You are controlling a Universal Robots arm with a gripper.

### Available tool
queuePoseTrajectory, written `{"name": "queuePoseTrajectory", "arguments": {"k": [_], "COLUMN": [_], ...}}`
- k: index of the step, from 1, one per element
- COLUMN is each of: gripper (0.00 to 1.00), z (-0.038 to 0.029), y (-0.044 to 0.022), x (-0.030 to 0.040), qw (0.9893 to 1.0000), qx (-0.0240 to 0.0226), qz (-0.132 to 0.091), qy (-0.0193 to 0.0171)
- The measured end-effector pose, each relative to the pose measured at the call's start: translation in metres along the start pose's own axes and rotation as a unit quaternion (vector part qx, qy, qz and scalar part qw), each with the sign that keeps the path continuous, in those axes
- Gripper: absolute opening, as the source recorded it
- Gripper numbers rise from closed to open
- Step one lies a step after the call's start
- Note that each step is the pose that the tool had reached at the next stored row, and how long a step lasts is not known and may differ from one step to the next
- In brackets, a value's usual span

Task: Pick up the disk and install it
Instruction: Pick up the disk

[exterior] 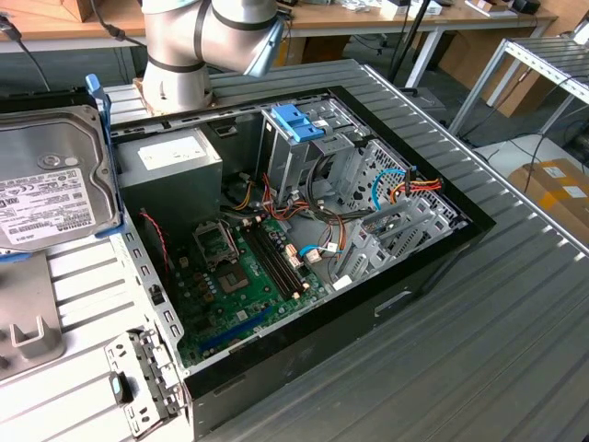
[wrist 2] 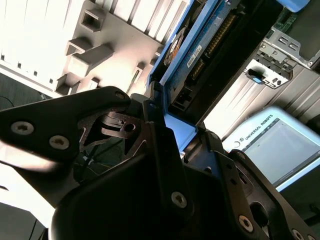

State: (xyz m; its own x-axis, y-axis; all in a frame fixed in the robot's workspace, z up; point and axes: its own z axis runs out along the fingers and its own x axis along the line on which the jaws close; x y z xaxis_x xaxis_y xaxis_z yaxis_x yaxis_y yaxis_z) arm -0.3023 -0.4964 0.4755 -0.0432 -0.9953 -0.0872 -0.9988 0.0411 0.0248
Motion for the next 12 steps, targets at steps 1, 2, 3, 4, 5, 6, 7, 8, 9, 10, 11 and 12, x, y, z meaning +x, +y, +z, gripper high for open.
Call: {"name": "queuePoseTrajectory", "arguments": {"k": [1,2,3,4,5,6,7,8,9,10,11,12], "gripper": [0.37,0.37,0.37,0.37,0.37,0.37,0.37,0.37,0.37,0.37,0.37,0.37], "z": [0.0001,0.0003,0.0003,0.0004,0.0004,0.0006,0.0007,0.0007,0.0008,0.0009,0.0010,0.0011], "y": [-0.0007,-0.0015,-0.0022,-0.0030,-0.0037,-0.0047,-0.0058,-0.0064,-0.0071,-0.0080,-0.0087,-0.0101], "x": [0.0002,0.0005,0.0007,0.0010,0.0012,0.0016,0.0019,0.0021,0.0023,0.0026,0.0028,0.0033], "qw": [1.0000,1.0000,1.0000,1.0000,1.0000,1.0000,1.0000,1.0000,1.0000,1.0000,1.0000,1.0000], "qx": [0.0000,0.0001,0.0000,0.0000,0.0000,0.0000,0.0000,0.0000,0.0000,0.0000,0.0000,0.0000], "qz": [0.000,0.000,0.000,0.000,0.000,0.000,0.000,0.000,0.000,0.000,0.000,0.000], "qy": [0.0000,-0.0001,0.0000,0.0000,0.0000,0.0000,0.0000,0.0000,0.0000,0.0000,0.0000,0.0000]}}
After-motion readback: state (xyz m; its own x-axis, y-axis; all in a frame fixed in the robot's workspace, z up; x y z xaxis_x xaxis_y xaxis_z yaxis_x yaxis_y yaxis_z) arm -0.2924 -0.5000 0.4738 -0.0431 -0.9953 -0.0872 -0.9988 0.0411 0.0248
